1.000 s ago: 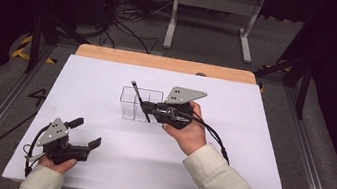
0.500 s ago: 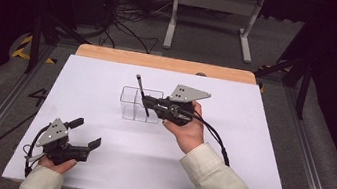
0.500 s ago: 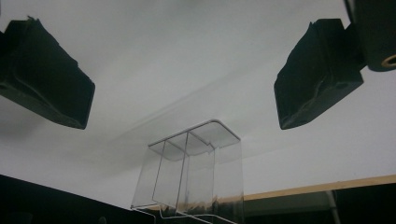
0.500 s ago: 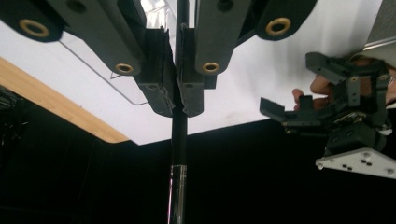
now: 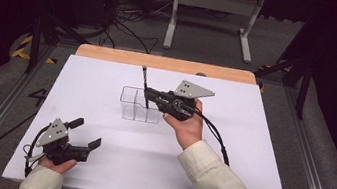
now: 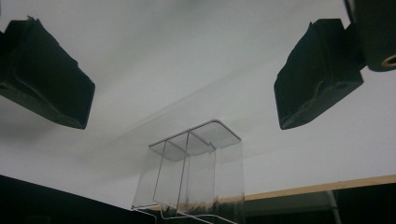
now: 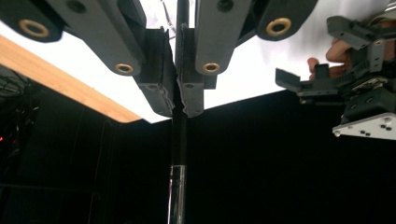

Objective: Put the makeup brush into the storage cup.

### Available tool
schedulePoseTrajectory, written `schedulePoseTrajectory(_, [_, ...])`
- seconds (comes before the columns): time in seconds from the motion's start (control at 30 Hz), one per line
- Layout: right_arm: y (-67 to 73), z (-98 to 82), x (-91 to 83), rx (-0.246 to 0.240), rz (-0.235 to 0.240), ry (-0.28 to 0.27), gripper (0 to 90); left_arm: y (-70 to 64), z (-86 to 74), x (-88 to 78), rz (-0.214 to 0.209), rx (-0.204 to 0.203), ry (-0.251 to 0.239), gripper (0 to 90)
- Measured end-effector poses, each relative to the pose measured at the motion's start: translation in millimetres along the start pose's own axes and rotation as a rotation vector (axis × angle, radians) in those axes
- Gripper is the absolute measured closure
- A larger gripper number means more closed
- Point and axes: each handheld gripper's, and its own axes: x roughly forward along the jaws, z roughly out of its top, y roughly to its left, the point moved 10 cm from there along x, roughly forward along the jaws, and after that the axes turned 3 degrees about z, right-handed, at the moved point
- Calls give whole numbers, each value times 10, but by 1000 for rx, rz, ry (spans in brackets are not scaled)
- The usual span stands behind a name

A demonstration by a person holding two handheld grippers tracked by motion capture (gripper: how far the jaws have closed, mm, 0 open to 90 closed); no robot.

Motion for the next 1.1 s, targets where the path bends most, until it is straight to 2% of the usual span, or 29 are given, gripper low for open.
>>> schedulePoseTrajectory(0.4, [-178,-18,35,-20,-62,-26,845,-1,-1,2,0,4,0,58])
schedulePoseTrajectory(0.67, [-186,20,62,-43,-58,-66,845,-7,-8,3,-6,6,7,59])
schedulePoseTrajectory(1.1, [-287,-38,158,-34,-89,-85,845,-9,-10,9,-12,10,8,60])
